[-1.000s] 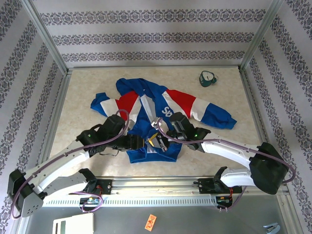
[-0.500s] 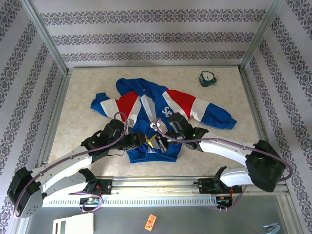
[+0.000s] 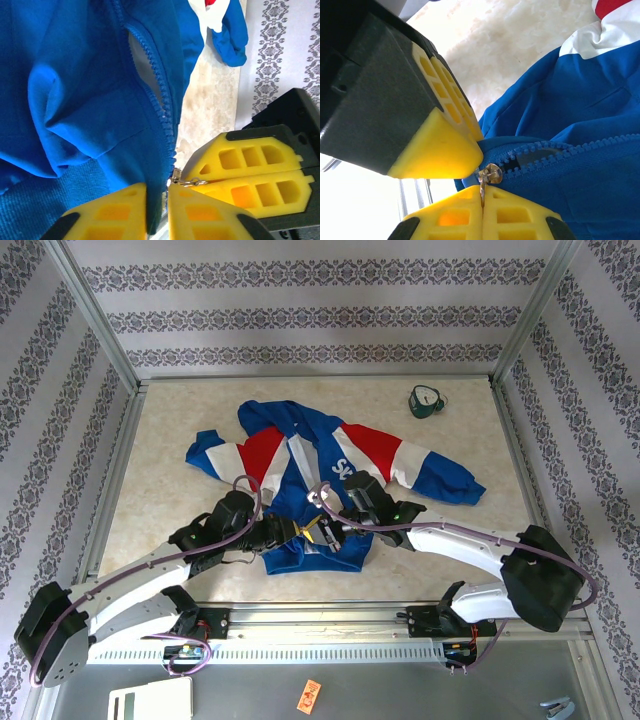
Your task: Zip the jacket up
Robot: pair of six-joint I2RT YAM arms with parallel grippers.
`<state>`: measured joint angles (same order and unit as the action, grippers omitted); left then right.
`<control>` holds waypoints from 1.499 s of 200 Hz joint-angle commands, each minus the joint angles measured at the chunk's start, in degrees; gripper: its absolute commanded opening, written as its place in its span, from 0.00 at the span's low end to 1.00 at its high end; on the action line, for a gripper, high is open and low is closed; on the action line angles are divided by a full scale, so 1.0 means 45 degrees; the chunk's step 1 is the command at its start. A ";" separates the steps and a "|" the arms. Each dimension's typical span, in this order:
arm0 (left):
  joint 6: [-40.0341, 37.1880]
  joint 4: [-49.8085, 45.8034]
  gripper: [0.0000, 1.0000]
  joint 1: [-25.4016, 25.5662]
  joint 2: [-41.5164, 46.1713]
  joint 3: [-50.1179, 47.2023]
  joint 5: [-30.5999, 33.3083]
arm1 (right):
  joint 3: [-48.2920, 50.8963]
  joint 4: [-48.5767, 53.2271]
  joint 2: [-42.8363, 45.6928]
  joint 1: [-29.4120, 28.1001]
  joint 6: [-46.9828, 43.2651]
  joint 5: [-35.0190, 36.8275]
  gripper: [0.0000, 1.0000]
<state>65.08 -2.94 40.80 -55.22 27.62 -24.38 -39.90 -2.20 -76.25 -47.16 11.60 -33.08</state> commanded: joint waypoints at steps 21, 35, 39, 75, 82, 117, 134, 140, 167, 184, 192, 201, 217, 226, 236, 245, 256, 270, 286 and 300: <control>-0.0497 -0.0338 0.00 0.0027 0.0480 0.0086 0.0139 | -0.0378 0.0135 -0.0107 -0.0166 0.0167 0.0502 0.00; -0.0788 -0.0938 0.00 0.0020 0.0598 0.0263 0.0161 | -0.0545 0.0444 -0.0141 -0.0156 0.0085 0.0881 0.00; -0.0875 -0.1147 0.00 0.0016 0.0617 0.0345 0.0164 | -0.0607 0.0495 -0.0155 -0.0146 0.0047 0.0941 0.00; -0.1623 -0.2406 0.00 0.0036 0.0557 0.0823 -0.0106 | -0.1231 0.1260 -0.0581 -0.0108 -0.0261 0.1513 0.00; -0.1735 -0.2550 0.00 0.0070 0.0501 0.0900 -0.0185 | -0.1334 0.1334 -0.0675 -0.0107 -0.0286 0.1564 0.00; -0.2112 -0.3027 0.00 0.0285 0.0260 0.1248 -0.0320 | -0.1825 0.1667 -0.1144 -0.0087 -0.0370 0.2069 0.00; -0.2343 -0.3614 0.00 0.0339 0.0261 0.1461 -0.0133 | -0.1914 0.1788 -0.1120 -0.0087 -0.0404 0.2583 0.00; -0.2439 -0.3825 0.00 0.0329 0.0293 0.1527 -0.0065 | -0.1905 0.1788 -0.1049 -0.0088 -0.0423 0.2693 0.00; -0.2742 -0.4366 0.00 0.0347 0.0322 0.1706 0.0010 | -0.1894 0.1893 -0.0844 -0.0068 -0.0409 0.3278 0.00; -0.2830 -0.4463 0.00 0.0386 0.0335 0.1772 -0.0030 | -0.1929 0.2060 -0.0876 -0.0031 -0.0305 0.3774 0.00; -0.2874 -0.4526 0.00 0.0411 0.0337 0.1800 -0.0069 | -0.1971 0.2155 -0.0915 0.0024 -0.0186 0.3972 0.00; -0.2947 -0.4697 0.00 0.0427 0.0338 0.1879 -0.0053 | -0.1973 0.2153 -0.0928 0.0085 -0.0032 0.4163 0.00; -0.3101 -0.4970 0.00 0.0447 0.0353 0.2020 -0.0094 | -0.1915 0.2024 -0.0854 0.0181 0.0128 0.4213 0.00; -0.3183 -0.5114 0.00 0.0446 0.0414 0.2077 -0.0100 | -0.1915 0.1954 -0.0792 0.0186 0.0100 0.4101 0.00; -0.3275 -0.5170 0.00 0.0446 0.0460 0.2139 -0.0151 | -0.1859 0.1775 -0.0703 0.0186 0.0067 0.3880 0.00; -0.3335 -0.5111 0.00 0.0446 0.0479 0.2147 -0.0261 | -0.1765 0.1502 -0.0637 0.0196 -0.0079 0.3382 0.00; -0.3438 -0.5046 0.00 0.0448 0.0508 0.2156 -0.0118 | -0.1695 0.1147 -0.0651 0.0186 -0.0337 0.2286 0.00; -0.3237 -0.4441 0.00 0.0436 0.0557 0.1967 -0.0099 | -0.1787 0.0931 -0.0854 0.0066 -0.0610 0.0770 0.00; -0.2796 -0.3702 0.23 0.0426 0.0646 0.1650 0.0084 | -0.1667 0.0610 -0.1018 -0.0168 -0.0599 -0.0053 0.00; -0.2384 -0.3389 0.35 0.0427 0.0807 0.1458 0.0482 | -0.1508 0.0390 -0.1096 -0.0262 -0.0530 -0.0383 0.00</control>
<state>52.36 -21.47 42.04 -53.25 35.64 -23.86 -47.40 3.18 -80.42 -47.22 10.09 -27.92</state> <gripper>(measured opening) 0.280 0.047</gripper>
